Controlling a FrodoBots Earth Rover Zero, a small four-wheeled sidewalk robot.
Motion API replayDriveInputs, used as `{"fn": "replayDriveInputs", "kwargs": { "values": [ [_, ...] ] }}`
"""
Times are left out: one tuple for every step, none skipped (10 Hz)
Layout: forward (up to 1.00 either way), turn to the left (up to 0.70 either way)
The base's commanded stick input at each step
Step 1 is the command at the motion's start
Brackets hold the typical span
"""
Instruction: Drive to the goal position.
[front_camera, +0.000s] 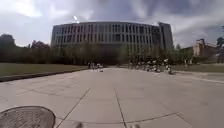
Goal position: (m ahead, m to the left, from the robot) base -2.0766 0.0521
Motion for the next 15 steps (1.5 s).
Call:
{"fn": "replayDriveInputs", "kwargs": {
  "values": [
    [0.61, -0.01],
    [0.61, -0.14],
    [0.62, -0.23],
    [0.62, -0.01],
    [0.62, -0.01],
    [0.62, -0.01],
    [0.62, -0.01],
    [0.62, -0.01],
    [0.62, -0.01],
    [0.62, -0.01],
    [0.62, -0.01],
    [0.61, -0.01],
    [0.61, -0.01],
    [0.61, -0.01],
    [0.62, -0.01]
  ]
}}
